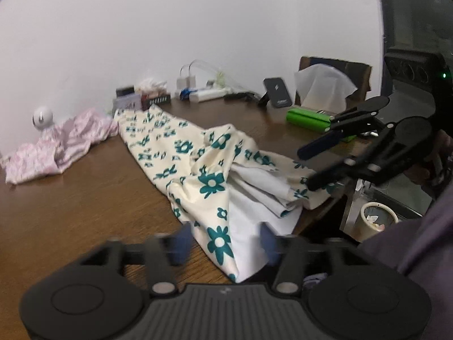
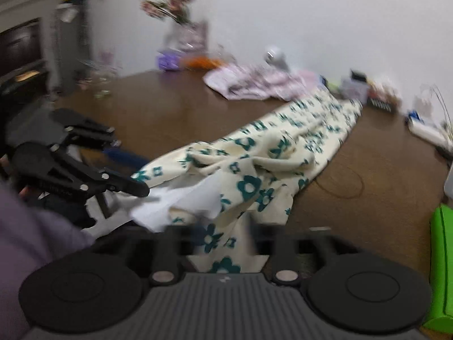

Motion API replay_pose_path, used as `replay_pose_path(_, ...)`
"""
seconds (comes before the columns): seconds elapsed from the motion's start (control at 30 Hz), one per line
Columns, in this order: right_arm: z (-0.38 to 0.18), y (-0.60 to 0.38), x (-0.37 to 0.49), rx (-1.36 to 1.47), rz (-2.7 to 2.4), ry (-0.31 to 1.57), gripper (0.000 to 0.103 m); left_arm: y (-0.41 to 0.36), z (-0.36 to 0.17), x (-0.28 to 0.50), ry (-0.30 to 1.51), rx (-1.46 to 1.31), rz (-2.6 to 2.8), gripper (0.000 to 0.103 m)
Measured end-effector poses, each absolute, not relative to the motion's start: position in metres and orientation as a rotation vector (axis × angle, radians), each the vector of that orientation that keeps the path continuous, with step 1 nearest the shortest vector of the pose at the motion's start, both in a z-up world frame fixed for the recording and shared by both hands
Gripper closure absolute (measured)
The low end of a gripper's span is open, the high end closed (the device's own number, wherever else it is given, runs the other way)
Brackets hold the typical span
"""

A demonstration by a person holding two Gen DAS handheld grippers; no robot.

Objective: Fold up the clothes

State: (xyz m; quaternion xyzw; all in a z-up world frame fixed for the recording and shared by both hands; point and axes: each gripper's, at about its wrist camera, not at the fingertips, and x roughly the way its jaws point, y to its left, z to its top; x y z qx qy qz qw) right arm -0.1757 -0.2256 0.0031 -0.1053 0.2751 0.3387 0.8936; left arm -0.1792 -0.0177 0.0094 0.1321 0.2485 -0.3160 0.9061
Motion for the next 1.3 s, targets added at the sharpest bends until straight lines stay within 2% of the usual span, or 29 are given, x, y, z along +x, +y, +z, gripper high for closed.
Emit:
replay_pose_path(0.2,-0.014,-0.224,-0.192,-0.325,0.744,0.561,0.041,-0.037,-0.005,-0.184,0.51,0.351,-0.696,0.044)
replay_pose_path(0.3,-0.022,-0.228,-0.19,-0.278,0.759,0.544,0.054,-0.041,-0.009,-0.182,0.515,0.356,-0.712,0.048)
replay_pose_path(0.33,-0.023,-0.231,-0.189,-0.251,0.768,0.536,0.063,-0.041,-0.009,-0.184,0.514,0.362,-0.72,0.056)
replay_pose_path(0.37,-0.023,-0.234,-0.188,-0.237,0.771,0.532,0.083,-0.043,-0.008,-0.186,0.51,0.372,-0.733,0.069)
replay_pose_path(0.4,-0.024,-0.236,-0.188,-0.23,0.771,0.528,0.086,-0.042,-0.007,-0.188,0.51,0.371,-0.742,0.076)
replay_pose_path(0.47,-0.024,-0.239,-0.189,-0.224,0.775,0.521,0.094,-0.04,-0.005,-0.191,0.519,0.35,-0.753,0.101)
replay_pose_path(0.57,-0.022,-0.241,-0.196,-0.237,0.799,0.513,0.098,-0.036,-0.002,-0.194,0.532,0.318,-0.771,0.101)
replay_pose_path(0.73,-0.005,-0.255,-0.203,-0.203,0.842,0.473,0.099,-0.016,0.021,-0.192,0.49,0.179,-0.809,0.102)
replay_pose_path(0.87,0.019,-0.267,-0.183,-0.081,0.791,0.36,0.099,-0.005,0.049,-0.152,0.414,0.084,-0.797,0.102)
replay_pose_path(1.0,0.037,-0.271,-0.125,0.061,0.658,0.294,0.099,-0.014,0.068,-0.081,0.373,0.078,-0.714,0.102)
replay_pose_path(1.2,0.041,-0.257,-0.026,0.109,0.507,0.427,0.099,-0.036,0.066,0.012,0.497,0.06,-0.595,0.102)
replay_pose_path(1.3,0.027,-0.237,0.024,0.093,0.413,0.594,0.097,-0.05,0.049,0.049,0.615,0.039,-0.598,0.097)
